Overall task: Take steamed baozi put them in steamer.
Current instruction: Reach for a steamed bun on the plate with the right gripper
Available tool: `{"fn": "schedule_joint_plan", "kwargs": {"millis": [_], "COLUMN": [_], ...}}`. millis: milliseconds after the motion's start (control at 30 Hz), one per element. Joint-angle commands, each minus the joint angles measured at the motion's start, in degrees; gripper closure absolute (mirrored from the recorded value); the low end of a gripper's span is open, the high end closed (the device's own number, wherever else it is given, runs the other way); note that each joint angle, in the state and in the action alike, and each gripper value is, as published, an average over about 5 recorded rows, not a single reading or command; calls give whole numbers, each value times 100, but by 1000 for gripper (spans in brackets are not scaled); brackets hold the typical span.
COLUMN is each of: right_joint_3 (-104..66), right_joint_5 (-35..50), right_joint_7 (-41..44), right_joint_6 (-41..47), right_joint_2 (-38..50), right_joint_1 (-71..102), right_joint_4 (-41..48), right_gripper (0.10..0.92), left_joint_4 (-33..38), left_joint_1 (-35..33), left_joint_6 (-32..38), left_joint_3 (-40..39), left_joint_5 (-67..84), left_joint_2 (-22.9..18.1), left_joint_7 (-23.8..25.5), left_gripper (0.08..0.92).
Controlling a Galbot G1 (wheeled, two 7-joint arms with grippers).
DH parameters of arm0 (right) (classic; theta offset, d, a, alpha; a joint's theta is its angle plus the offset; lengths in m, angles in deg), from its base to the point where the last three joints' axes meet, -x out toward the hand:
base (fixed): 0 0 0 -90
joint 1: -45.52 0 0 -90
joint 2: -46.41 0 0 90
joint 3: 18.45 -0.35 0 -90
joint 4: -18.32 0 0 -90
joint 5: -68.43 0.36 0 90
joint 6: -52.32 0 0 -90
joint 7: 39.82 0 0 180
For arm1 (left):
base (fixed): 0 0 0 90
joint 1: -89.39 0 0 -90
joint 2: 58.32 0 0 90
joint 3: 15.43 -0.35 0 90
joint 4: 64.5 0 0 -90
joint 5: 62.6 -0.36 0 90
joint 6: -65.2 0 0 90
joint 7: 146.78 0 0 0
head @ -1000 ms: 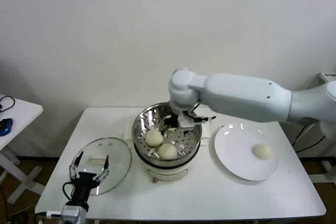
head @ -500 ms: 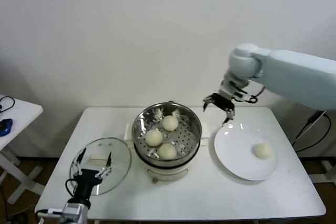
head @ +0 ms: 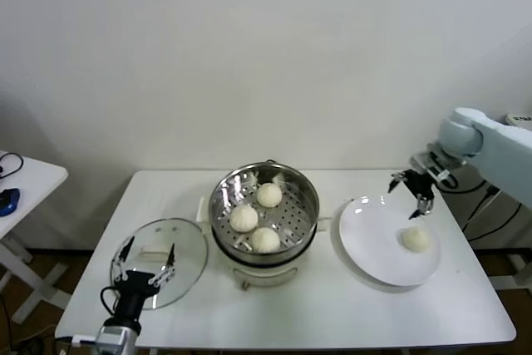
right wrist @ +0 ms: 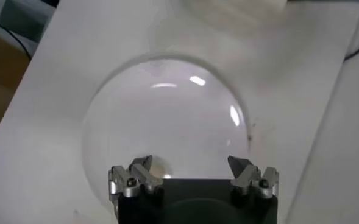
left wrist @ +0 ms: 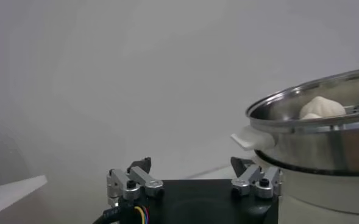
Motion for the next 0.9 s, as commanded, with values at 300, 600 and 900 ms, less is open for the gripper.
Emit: {"fn": "schedule_joint_plan", "kwargs": {"millis": [300, 600, 900], "right_joint_3": [-1609, -1754, -1856], "right_joint_5": [-1247, -1252, -1267], "right_joint_7": [-88, -112, -146], "right_joint_6": [-5, -15, -11], "right_joint_2": [-172, -499, -741], "right_joint_1": [1900, 1914, 1979], "right_joint_4": [1332, 1624, 1791], "right_gripper": [203, 203, 203], "left_joint_4": [-79, -156, -210], "left_joint_1": [26, 99, 112], "left_joint_6": [-16, -42, -41], "left_joint_3": [18, 10, 31], "left_joint_5": [-20, -24, -22], "left_joint_2": [-6, 4, 14], "left_joint_7": [1, 0, 1], "left_gripper": [177, 177, 177]}}
